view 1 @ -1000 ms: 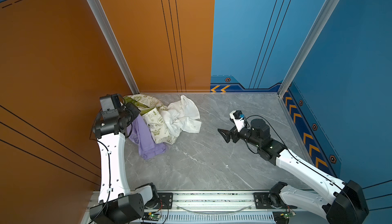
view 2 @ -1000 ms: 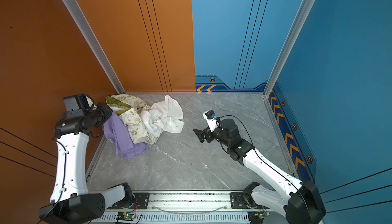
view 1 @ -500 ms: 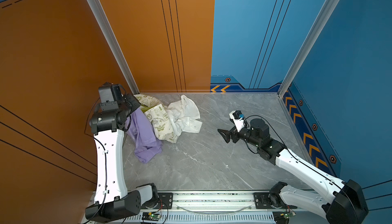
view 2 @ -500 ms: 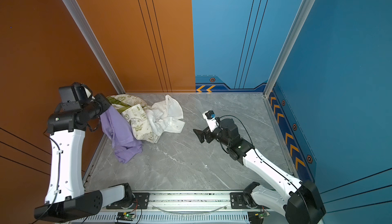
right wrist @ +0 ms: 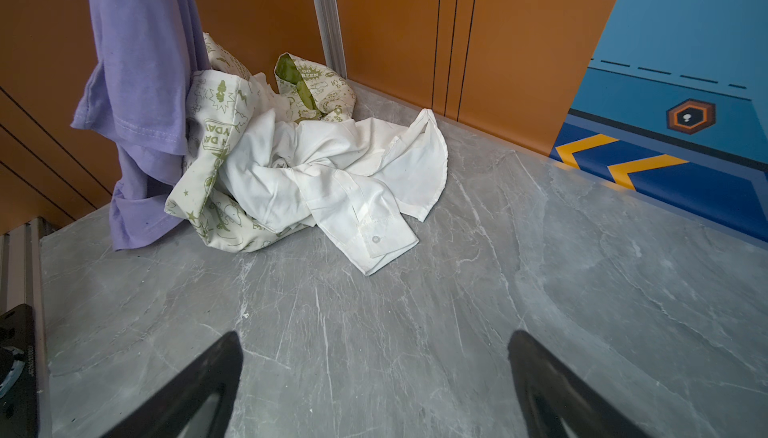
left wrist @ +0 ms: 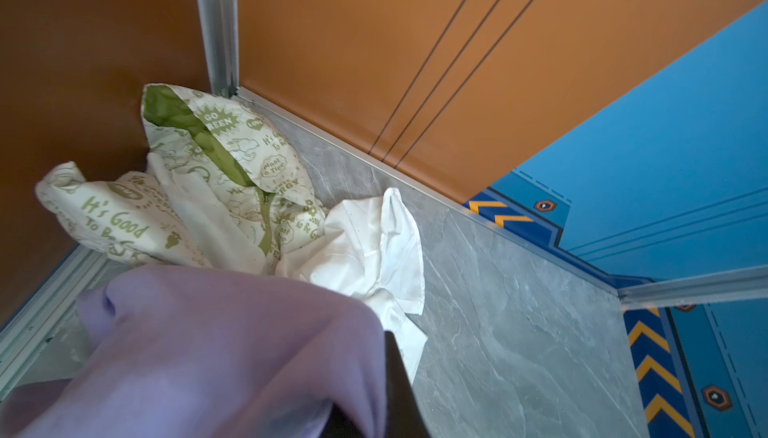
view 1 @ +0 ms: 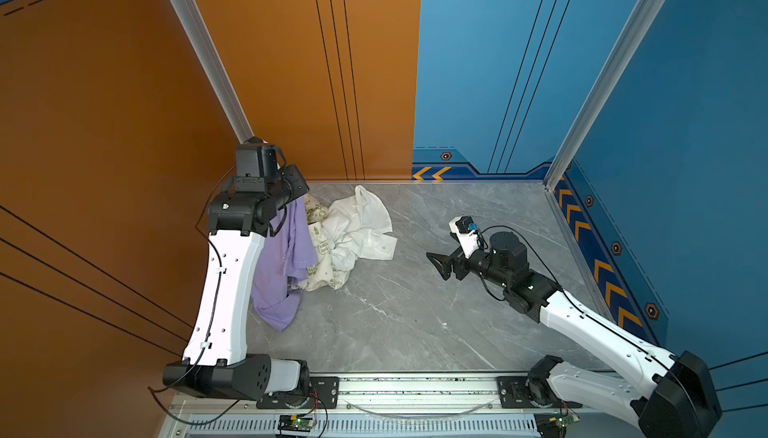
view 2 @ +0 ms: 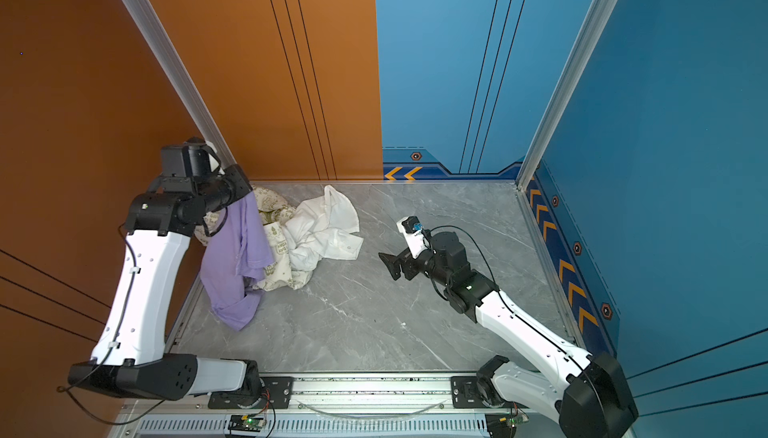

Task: Pick out a specific cloth from the pile

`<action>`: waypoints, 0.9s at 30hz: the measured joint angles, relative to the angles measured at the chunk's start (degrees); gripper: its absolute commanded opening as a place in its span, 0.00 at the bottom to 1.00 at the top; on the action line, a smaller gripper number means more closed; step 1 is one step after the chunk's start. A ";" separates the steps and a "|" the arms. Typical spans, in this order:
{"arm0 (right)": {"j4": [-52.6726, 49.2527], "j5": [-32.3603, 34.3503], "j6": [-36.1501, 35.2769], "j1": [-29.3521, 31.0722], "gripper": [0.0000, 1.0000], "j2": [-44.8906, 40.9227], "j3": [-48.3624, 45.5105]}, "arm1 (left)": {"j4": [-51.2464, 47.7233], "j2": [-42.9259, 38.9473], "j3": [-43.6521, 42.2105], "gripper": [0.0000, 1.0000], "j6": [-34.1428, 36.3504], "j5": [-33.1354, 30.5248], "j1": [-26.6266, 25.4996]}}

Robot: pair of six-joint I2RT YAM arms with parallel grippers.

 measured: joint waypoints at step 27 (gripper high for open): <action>-0.81 6.67 1.09 -2.23 1.00 -7.91 -2.95 | 5.70 22.71 -9.22 1.00 3.69 2.89 -26.47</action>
